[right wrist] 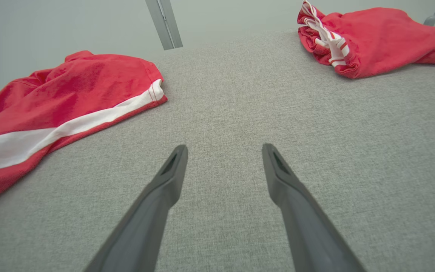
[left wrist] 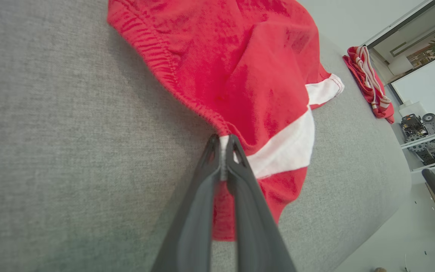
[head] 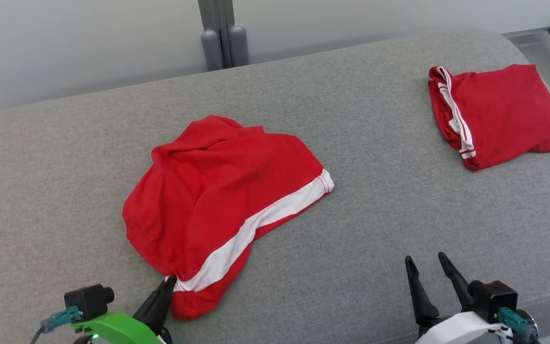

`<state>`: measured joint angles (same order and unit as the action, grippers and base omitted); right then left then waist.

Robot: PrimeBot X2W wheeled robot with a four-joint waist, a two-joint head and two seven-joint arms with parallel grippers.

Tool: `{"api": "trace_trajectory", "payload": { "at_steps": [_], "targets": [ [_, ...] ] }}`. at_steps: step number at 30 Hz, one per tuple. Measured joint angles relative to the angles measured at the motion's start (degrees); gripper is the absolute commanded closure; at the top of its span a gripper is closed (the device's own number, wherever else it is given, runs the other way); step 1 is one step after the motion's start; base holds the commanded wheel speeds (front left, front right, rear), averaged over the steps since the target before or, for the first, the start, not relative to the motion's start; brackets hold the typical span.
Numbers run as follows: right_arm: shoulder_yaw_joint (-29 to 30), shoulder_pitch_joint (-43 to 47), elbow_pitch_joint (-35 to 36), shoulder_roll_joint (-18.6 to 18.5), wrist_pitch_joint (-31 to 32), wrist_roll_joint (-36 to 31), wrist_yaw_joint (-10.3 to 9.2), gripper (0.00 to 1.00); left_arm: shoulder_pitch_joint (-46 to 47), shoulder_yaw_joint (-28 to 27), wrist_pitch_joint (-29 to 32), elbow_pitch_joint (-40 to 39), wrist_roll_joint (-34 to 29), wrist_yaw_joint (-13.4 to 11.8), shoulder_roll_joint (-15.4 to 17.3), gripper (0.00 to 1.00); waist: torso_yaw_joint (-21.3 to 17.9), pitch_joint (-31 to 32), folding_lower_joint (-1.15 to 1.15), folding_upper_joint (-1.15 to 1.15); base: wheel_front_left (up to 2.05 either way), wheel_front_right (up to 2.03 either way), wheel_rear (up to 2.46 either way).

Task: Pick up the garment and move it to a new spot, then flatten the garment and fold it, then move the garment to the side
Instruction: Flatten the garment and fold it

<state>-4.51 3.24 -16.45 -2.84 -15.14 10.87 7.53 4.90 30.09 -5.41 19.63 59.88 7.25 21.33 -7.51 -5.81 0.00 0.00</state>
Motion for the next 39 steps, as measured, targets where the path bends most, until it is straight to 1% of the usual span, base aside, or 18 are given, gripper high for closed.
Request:
{"api": "trace_trajectory", "payload": {
  "at_steps": [2,5,9,12,15,17,21,23,25,27,31,33,35,37,39],
  "targets": [
    [-0.01,-0.03,-0.05,0.00,0.00,0.05,0.00,0.00,0.81,-0.49,-0.75,-1.79,-0.37,-0.01,0.80,1.00,-0.16,0.08,0.00,0.00,0.00,0.00,0.00],
    [0.00,-0.06,-0.19,0.00,0.00,0.09,0.00,0.00,2.92,-1.26,-1.01,-3.61,-1.36,-0.71,1.79,1.00,-0.29,0.15,0.00,0.00,0.00,0.00,0.00],
    [-0.54,-0.54,-0.36,0.00,0.00,0.14,0.00,0.00,8.35,-1.87,-0.40,-4.38,-3.85,-1.64,3.47,1.00,-0.79,0.27,0.00,0.00,0.00,0.00,0.00],
    [-0.89,-1.24,-0.36,0.00,0.00,0.34,0.01,0.00,13.56,-2.03,-0.52,-3.85,-6.05,-1.75,3.72,1.00,-1.57,0.32,0.00,0.00,0.00,0.00,0.00],
    [-0.83,-1.20,-0.43,0.00,0.00,0.53,0.00,0.00,18.89,-1.98,-1.93,-2.78,-8.06,-1.66,3.52,1.00,-2.43,0.44,0.00,0.00,0.00,0.00,0.00],
    [-0.52,-1.08,-0.48,0.00,0.00,0.53,0.00,0.00,22.21,-1.18,-3.43,-2.37,-10.79,-1.19,3.42,1.00,-2.88,0.59,0.00,0.00,0.00,0.00,0.00],
    [0.09,-0.01,-0.47,0.00,0.00,0.53,0.00,0.00,24.16,1.03,-5.36,-2.93,-13.04,-0.55,3.28,1.00,-2.95,1.18,0.00,0.00,0.00,0.00,0.00],
    [0.45,0.37,-0.46,0.00,0.01,0.53,0.00,0.00,23.02,2.38,-5.76,-4.77,-12.40,-0.20,3.37,1.00,-2.67,1.36,0.00,0.00,0.00,0.00,0.00],
    [0.84,0.60,-0.45,-0.02,0.00,0.53,0.00,0.00,19.87,4.37,-5.72,-7.14,-11.73,-0.11,4.00,1.00,-2.19,1.51,0.00,0.00,0.00,0.00,0.00],
    [1.02,1.15,-0.46,0.00,0.00,0.53,0.00,0.00,15.02,7.10,-5.15,-9.61,-10.70,0.04,5.32,1.00,-1.48,1.71,0.00,0.00,0.00,0.00,0.00],
    [1.26,1.35,-0.47,0.00,0.00,0.21,0.00,0.00,5.80,10.68,-4.66,-13.24,-8.94,0.08,8.00,1.00,0.29,2.14,0.00,0.00,0.00,0.00,0.00],
    [1.38,1.40,-0.47,0.00,0.00,0.00,0.00,0.00,1.93,11.04,-5.14,-13.61,-7.32,0.07,8.26,1.00,1.29,2.28,0.00,0.00,0.00,0.00,0.00],
    [1.51,1.41,-0.49,-0.01,0.00,-0.19,0.00,0.00,-0.41,11.47,-5.77,-13.01,-7.33,-0.03,8.69,1.00,2.31,2.40,0.00,0.00,0.00,0.00,0.00],
    [1.41,1.41,-0.57,0.00,0.00,-0.43,0.00,0.00,-2.47,11.11,-6.77,-11.58,-5.11,-0.12,7.69,1.00,3.45,2.54,0.00,0.00,0.00,0.00,0.00],
    [1.33,1.41,-0.75,0.01,0.00,-0.51,0.01,0.00,-3.11,11.67,-7.33,-9.34,-6.14,-0.12,7.25,1.00,4.41,2.71,0.00,0.00,0.00,0.00,0.00]
  ]
}}
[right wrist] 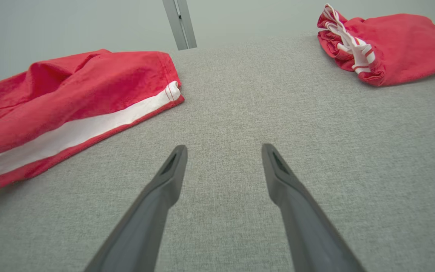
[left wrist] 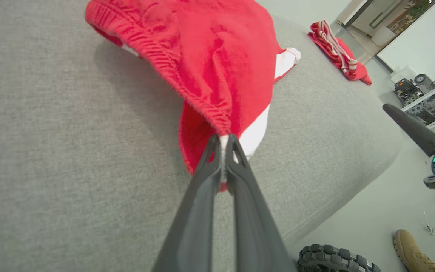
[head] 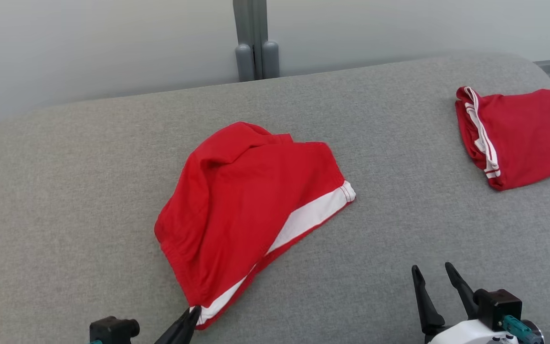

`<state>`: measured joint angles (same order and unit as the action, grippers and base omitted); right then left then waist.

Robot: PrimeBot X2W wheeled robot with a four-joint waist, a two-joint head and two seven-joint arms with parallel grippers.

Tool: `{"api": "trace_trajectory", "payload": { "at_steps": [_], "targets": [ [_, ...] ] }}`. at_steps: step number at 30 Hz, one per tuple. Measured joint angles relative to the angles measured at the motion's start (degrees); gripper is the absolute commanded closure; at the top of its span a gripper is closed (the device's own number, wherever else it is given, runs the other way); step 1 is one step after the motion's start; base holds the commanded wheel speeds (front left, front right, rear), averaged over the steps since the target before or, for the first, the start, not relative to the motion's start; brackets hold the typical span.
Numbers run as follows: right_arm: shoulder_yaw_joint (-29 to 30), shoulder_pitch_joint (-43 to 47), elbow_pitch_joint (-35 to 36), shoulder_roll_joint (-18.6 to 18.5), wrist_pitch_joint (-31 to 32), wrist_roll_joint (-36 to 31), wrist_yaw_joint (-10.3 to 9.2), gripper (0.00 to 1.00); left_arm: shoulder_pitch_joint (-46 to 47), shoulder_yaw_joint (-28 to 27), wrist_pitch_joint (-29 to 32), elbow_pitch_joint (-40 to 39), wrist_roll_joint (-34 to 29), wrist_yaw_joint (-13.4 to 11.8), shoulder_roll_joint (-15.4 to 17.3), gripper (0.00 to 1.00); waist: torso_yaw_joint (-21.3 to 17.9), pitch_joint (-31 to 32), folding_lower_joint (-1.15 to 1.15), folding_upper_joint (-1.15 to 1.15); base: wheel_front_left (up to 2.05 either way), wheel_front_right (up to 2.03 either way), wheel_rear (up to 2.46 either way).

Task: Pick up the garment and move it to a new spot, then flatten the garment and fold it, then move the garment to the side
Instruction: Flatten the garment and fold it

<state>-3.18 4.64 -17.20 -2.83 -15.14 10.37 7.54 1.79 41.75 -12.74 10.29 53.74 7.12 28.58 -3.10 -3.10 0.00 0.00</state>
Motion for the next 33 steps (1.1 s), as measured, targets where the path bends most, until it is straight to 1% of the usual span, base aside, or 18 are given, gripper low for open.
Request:
{"api": "trace_trajectory", "payload": {
  "at_steps": [4,6,8,9,10,11,13,17,19,23,26,29,31,33],
  "targets": [
    [-0.19,0.02,-0.34,0.02,0.00,-0.01,-0.01,0.00,-0.93,-0.26,-1.19,5.01,1.38,0.03,-3.34,1.00,1.54,0.62,0.00,0.00,0.00,0.00,0.00],
    [-0.25,0.14,-0.42,0.00,0.00,-0.08,0.00,0.00,-1.02,-0.66,-1.53,7.51,1.99,0.18,-4.57,1.00,2.02,1.08,0.00,0.00,0.00,0.00,0.00],
    [-0.42,0.37,-0.52,-0.01,0.00,-0.16,-0.01,0.00,-1.01,-0.54,-1.91,9.64,1.92,0.20,-5.13,1.00,2.30,1.50,0.00,0.00,0.00,0.00,0.00],
    [-0.49,0.48,-0.60,0.00,0.00,-0.18,-0.01,0.00,-1.01,-0.81,-1.96,10.59,1.62,0.20,-5.38,0.69,2.39,1.73,0.00,0.00,0.00,0.00,0.00],
    [-0.54,0.58,-0.64,0.01,0.00,-0.18,-0.01,0.00,-1.01,-1.25,-1.99,11.04,1.43,0.20,-5.67,0.51,2.43,1.89,0.00,0.00,0.00,0.00,0.00],
    [-0.57,0.66,-0.67,0.01,0.00,-0.19,-0.01,0.00,-0.99,-1.85,-2.04,11.51,0.79,0.22,-6.03,0.00,2.45,2.06,0.00,0.00,0.00,0.00,0.00],
    [-0.56,0.70,-0.68,0.00,0.00,-0.20,-0.01,0.00,-1.03,-3.50,-2.07,11.82,0.00,0.26,-6.57,0.00,2.41,2.30,0.00,0.00,0.00,0.00,0.00],
    [-0.49,1.01,-0.66,0.00,0.00,-0.24,-0.01,0.00,-2.24,-10.37,-2.31,9.76,-3.54,0.27,-7.75,0.00,2.01,2.51,0.00,0.00,0.00,0.00,0.00],
    [-0.29,1.09,-0.55,-0.01,0.01,-0.16,-0.01,0.00,-3.96,-14.79,-2.31,7.84,-6.03,0.26,-9.02,0.00,1.79,2.64,0.00,0.00,0.00,0.00,0.00],
    [0.63,1.44,0.13,0.01,0.00,-0.13,-0.01,0.00,-6.60,-25.03,-2.40,2.18,-14.35,-0.90,-12.41,0.00,1.57,3.01,0.00,0.00,0.00,0.00,0.00],
    [1.67,1.82,1.01,0.00,0.01,-0.44,-0.01,0.00,-9.46,-32.11,-2.40,-2.24,-22.09,-1.10,-16.67,0.00,1.58,3.47,0.00,0.00,0.00,0.00,0.00],
    [2.40,1.90,2.12,0.00,0.00,-0.88,-0.01,0.00,-11.39,-37.46,-2.40,-5.22,-29.62,-1.08,-20.13,0.00,1.76,3.98,0.00,0.00,0.00,0.00,0.00],
    [2.78,1.91,2.94,0.00,0.00,-1.57,0.00,0.00,-12.51,-40.08,-2.40,-6.70,-33.52,-0.96,-22.17,0.00,1.95,4.29,0.00,0.00,0.00,0.00,0.00],
    [3.18,1.91,3.69,0.00,0.00,-2.18,-0.01,0.00,-13.68,-41.70,-2.40,-7.24,-36.99,-0.49,-23.17,0.00,2.23,4.59,0.00,0.00,0.00,0.00,0.00]
  ]
}}
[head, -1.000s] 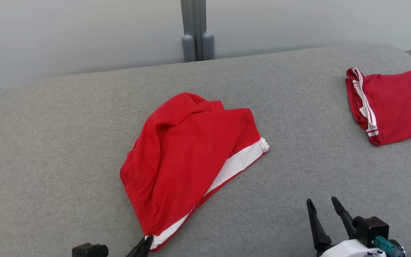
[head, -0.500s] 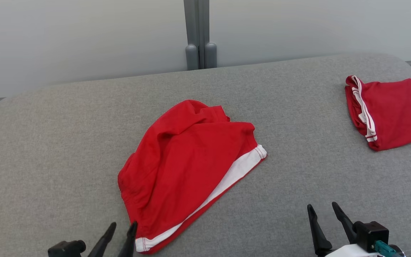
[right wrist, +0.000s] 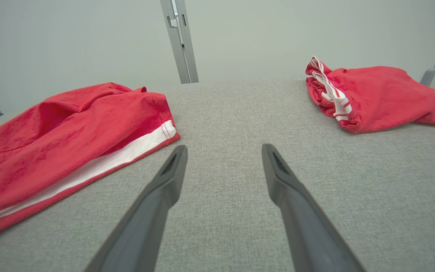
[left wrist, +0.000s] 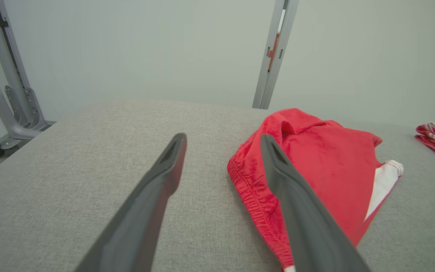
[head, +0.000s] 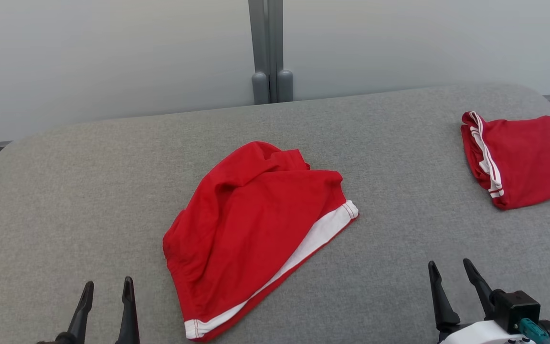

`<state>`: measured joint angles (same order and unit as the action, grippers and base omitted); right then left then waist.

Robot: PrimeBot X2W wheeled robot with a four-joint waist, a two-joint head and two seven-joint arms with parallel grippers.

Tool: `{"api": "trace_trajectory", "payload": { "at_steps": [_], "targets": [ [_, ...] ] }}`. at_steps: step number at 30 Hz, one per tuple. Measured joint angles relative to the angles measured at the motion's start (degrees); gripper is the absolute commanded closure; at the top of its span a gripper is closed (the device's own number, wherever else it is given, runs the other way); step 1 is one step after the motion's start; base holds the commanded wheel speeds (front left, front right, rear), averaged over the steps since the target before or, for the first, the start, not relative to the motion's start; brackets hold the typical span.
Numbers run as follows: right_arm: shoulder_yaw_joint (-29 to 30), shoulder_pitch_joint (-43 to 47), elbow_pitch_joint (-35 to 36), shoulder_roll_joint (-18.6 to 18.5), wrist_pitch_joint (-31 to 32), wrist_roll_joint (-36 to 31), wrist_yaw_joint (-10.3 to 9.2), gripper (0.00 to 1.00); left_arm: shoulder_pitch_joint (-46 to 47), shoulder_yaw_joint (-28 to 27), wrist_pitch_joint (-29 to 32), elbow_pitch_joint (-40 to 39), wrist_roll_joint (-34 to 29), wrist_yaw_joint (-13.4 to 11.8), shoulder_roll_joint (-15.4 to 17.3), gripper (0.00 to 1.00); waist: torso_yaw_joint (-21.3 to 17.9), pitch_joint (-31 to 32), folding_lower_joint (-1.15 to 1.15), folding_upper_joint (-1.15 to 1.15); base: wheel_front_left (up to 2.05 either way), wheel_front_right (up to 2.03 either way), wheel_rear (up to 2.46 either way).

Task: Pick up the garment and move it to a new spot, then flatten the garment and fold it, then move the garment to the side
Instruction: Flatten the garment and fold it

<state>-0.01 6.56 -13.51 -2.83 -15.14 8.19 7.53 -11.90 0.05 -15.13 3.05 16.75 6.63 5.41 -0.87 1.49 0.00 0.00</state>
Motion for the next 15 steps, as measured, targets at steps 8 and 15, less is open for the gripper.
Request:
{"api": "trace_trajectory", "payload": {
  "at_steps": [8,15],
  "targets": [
    [-0.42,-0.20,2.16,0.00,0.00,-1.88,0.00,0.00,-3.55,-3.68,0.01,4.22,-4.94,0.56,-1.98,0.00,1.54,0.87,0.00,0.00,0.00,0.00,0.00],
    [-1.09,-0.92,2.59,0.00,0.00,-1.87,0.01,0.00,-4.15,-3.09,0.00,5.55,-4.34,0.77,-2.27,0.00,3.08,1.17,0.00,0.00,0.00,0.00,0.00]
  ]
}}
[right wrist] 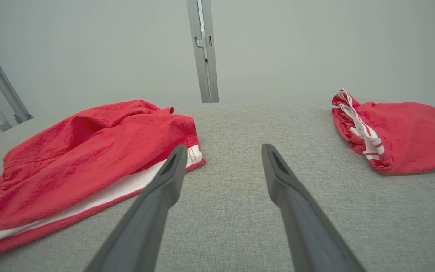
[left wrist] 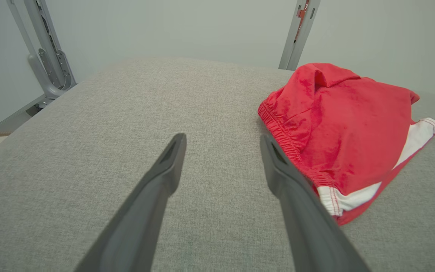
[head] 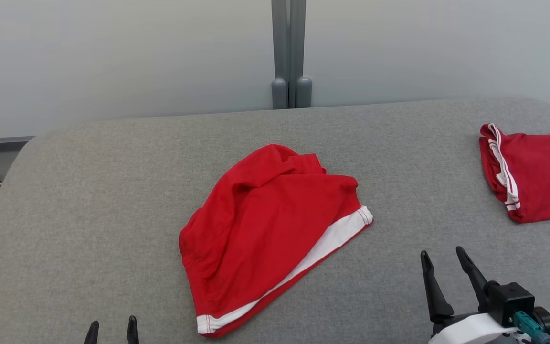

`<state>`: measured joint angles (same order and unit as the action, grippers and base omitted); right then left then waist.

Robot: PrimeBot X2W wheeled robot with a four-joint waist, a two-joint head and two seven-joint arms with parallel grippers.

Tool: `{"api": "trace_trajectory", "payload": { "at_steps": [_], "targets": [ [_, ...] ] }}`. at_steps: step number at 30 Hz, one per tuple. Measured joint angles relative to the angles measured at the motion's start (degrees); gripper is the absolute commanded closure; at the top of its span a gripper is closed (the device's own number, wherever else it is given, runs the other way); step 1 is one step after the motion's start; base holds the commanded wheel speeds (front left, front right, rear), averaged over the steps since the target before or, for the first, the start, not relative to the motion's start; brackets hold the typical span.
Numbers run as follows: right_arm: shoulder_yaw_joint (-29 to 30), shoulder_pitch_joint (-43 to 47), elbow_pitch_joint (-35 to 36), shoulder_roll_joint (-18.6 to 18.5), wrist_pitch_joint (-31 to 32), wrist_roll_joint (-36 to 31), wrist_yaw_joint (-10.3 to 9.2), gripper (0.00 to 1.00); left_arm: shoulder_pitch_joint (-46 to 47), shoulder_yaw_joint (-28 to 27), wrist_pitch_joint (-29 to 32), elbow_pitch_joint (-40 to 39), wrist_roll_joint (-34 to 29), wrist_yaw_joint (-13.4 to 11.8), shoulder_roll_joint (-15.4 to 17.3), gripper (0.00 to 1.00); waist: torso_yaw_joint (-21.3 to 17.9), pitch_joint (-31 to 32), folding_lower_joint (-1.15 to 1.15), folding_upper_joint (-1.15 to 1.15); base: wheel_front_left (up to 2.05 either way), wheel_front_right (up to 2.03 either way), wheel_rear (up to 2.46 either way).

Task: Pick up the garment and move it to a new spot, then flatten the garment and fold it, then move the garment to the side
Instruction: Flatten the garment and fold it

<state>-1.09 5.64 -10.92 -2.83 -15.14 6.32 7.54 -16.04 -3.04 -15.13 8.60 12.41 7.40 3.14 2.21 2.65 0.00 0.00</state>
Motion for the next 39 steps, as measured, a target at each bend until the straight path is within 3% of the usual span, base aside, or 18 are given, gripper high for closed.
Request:
{"api": "trace_trajectory", "payload": {
  "at_steps": [20,26,28,39],
  "targets": [
    [-1.35,0.03,-0.81,0.00,0.00,0.13,-0.01,0.00,0.70,2.92,0.00,-0.18,1.72,0.01,0.18,0.00,-0.14,-0.61,0.00,0.00,0.00,0.00,0.00],
    [-2.82,-4.53,-3.04,-0.01,0.01,-1.37,-0.01,0.00,1.82,9.50,0.14,2.72,7.04,0.02,1.72,0.00,-0.14,-1.04,0.00,0.00,0.00,0.00,0.00],
    [-3.36,-7.84,-6.28,0.05,0.13,-3.34,0.00,0.00,2.55,10.72,3.09,3.65,9.53,0.14,3.00,0.00,-0.21,-1.41,0.00,0.00,0.00,0.00,0.00],
    [-8.55,-27.73,-24.18,-3.27,17.90,-6.58,0.00,0.00,6.46,17.89,26.20,-3.75,21.19,0.14,6.00,0.00,1.02,-5.23,0.00,0.00,0.00,0.00,0.00]
  ]
}}
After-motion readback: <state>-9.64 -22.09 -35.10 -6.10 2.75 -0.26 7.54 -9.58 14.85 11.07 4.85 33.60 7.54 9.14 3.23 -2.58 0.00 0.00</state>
